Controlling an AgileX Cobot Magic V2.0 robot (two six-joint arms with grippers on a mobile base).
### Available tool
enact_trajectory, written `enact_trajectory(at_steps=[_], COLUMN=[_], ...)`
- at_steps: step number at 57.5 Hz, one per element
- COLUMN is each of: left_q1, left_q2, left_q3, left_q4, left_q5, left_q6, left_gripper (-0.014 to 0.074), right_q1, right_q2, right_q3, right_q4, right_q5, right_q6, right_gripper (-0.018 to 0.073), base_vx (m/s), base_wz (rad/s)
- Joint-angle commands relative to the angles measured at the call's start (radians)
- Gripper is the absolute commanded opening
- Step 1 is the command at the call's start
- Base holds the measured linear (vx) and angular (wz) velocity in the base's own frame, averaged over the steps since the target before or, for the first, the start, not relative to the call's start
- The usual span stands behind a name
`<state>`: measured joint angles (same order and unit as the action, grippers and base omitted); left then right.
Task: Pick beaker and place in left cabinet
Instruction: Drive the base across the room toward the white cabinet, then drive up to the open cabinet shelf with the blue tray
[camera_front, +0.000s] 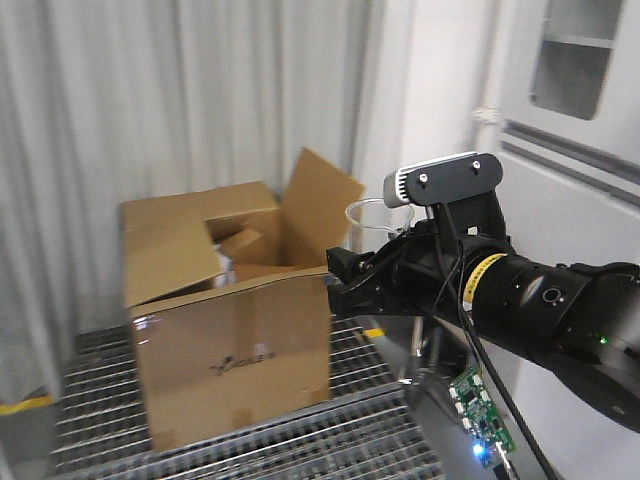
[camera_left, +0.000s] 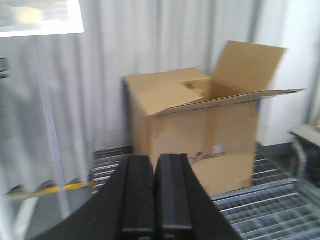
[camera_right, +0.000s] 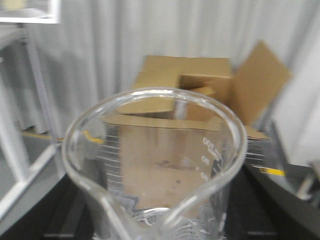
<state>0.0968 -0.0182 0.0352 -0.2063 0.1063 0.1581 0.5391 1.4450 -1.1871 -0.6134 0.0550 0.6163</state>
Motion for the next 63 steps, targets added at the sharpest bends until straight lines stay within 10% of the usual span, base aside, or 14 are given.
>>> enact_trajectory(at_steps=[1,63], left_q1=[-0.003,-0.003], left_q2=[-0.01,-0.01], left_q3=[-0.018,-0.018], left_q4=[-0.005,-0.005], left_q5=[-0.088,-0.088], left_q6=[-0.002,-0.002], left_gripper=[-0.0006,-0.0006], right_q1=[-0.003,-0.003], right_q2=[-0.042,-0.042], right_q3=[-0.034,-0.034], right_q4=[-0.005,-0.005], right_q5=[-0.066,-0.067], right_q6=[-0.005,-0.005], right_gripper=[0.0177,0.0177], base_vx=[0.24,0.17], base_wz=[-0.6,-0.65])
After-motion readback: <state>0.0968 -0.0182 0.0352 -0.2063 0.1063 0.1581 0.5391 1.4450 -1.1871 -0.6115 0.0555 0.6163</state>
